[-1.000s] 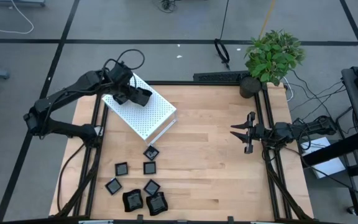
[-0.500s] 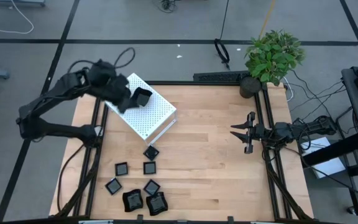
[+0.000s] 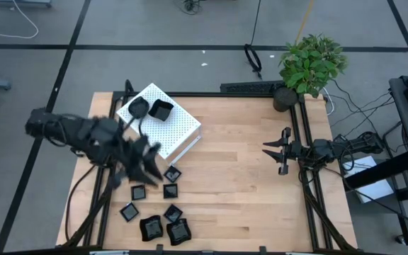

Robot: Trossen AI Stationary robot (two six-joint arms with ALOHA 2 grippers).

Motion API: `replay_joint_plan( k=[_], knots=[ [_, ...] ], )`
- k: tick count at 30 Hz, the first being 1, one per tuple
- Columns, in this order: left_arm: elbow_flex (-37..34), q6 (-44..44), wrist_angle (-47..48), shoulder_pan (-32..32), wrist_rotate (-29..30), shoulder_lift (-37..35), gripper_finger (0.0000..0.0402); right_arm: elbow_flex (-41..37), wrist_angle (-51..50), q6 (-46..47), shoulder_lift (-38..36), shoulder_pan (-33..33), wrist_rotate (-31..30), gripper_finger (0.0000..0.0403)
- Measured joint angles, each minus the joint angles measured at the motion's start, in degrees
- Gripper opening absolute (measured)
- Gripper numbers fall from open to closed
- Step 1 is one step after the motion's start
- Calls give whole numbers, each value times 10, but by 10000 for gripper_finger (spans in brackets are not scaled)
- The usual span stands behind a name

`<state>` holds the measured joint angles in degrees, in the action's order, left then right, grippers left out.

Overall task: Pick & Place Mini shaped plates
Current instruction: Stack the black distorted square plate on top of the black distorted square plate on the shelf

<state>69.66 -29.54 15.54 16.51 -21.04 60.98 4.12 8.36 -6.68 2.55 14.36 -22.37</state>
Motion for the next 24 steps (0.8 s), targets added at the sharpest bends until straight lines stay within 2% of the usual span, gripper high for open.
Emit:
replay_joint_plan(
  k=[3, 5, 8, 11, 15, 17, 20, 24],
  knots=[
    [30, 15, -33, 56, 9, 55, 113, 0, 0, 0, 0, 0, 0, 102],
    [67, 26, 1, 93, 38, 102, 113, 0, 0, 0, 0, 0, 0, 102],
    [156, 33, 89, 132, 73, 193, 113, 0, 0, 0, 0, 0, 0, 102],
    [273, 36, 213, 160, 85, 289, 113, 0, 0, 0, 0, 0, 0, 102],
    [422, 101, 340, 197, 139, 406, 113, 0, 0, 0, 0, 0, 0, 102],
    [474, 132, 402, 212, 174, 453, 113, 0, 0, 0, 0, 0, 0, 102],
    [497, 105, 478, 223, 236, 499, 113, 0, 0, 0, 0, 0, 0, 102],
    [477, -35, 580, 223, 298, 546, 113, 0, 0, 0, 0, 0, 0, 102]
  ],
)
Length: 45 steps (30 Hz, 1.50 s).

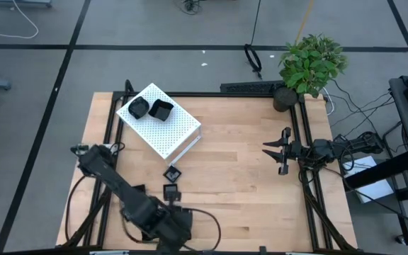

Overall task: Pick & Place Mini shaped plates
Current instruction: Stack the black distorted square plate on top of the black distorted square plate on the shelf

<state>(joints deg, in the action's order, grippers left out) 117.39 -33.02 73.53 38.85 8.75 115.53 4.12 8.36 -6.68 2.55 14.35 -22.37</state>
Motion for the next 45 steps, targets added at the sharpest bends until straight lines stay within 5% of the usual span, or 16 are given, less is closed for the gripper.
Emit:
replay_joint_plan(
  k=[3, 14, 23, 45],
  knots=[
    [-33, -77, 3, 1, 1, 32, 113, 0, 0, 0, 0, 0, 0, 102],
    [-206, -142, -191, 3, -72, 49, 146, 0, 0, 0, 0, 0, 0, 102],
    [-214, -114, -187, 4, -50, 43, 197, 0, 0, 0, 0, 0, 0, 102],
    [-258, -101, -234, 0, -36, 44, 200, 0, 0, 0, 0, 0, 0, 102]
  ],
)
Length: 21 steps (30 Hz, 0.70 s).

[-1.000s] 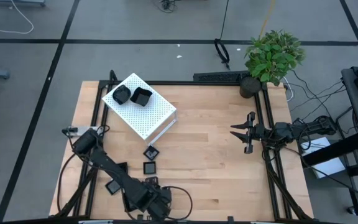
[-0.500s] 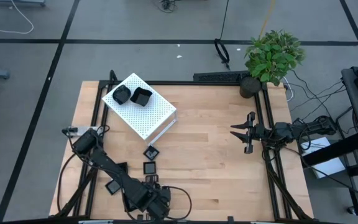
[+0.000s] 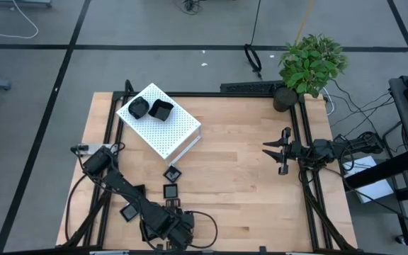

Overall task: Pick & Place Mini shaped plates
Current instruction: Stack the black distorted square plate on top of the black distorted square plate on the shelf

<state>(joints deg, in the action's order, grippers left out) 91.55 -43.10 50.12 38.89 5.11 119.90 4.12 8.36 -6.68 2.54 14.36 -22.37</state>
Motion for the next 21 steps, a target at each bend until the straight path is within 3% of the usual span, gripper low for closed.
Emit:
replay_joint_plan(
  k=[8, 21],
  knots=[
    [0, 15, -7, -2, 9, 0, 194, 0, 0, 0, 0, 0, 0, 102],
    [0, 22, -7, -4, 4, 0, 109, 0, 0, 0, 0, 0, 0, 102]
  ],
)
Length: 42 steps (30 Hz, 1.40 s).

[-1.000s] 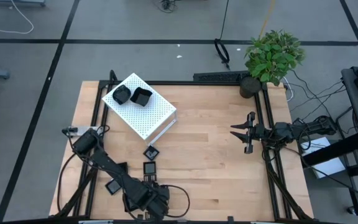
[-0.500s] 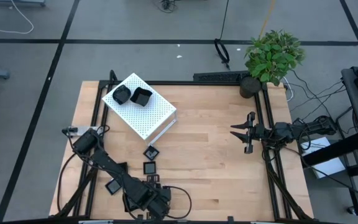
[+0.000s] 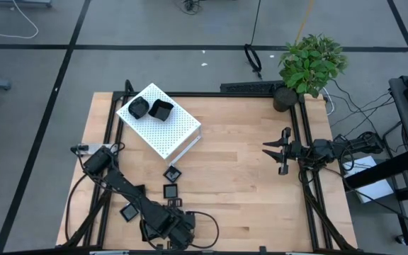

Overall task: Pick & Place Mini shaped plates
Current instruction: Stack the black distorted square plate on top of the black distorted square plate on the shelf

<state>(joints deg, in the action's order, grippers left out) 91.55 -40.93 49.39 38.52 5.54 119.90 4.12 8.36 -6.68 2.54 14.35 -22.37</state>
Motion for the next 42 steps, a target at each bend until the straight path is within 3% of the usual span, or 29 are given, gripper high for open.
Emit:
replay_joint_plan(
  k=[7, 16, 25, 42],
  knots=[
    [0, -3, 0, 0, 0, 0, 82, 0, 0, 0, 0, 0, 0, 102],
    [-6, -3, -10, 0, -1, 0, 81, 0, 0, 0, 0, 0, 0, 102],
    [-29, 16, -56, -15, -53, 0, 81, 0, 0, 0, 0, 0, 0, 102],
    [-29, 48, -61, -16, -40, 0, 71, 0, 0, 0, 0, 0, 0, 102]
  ],
)
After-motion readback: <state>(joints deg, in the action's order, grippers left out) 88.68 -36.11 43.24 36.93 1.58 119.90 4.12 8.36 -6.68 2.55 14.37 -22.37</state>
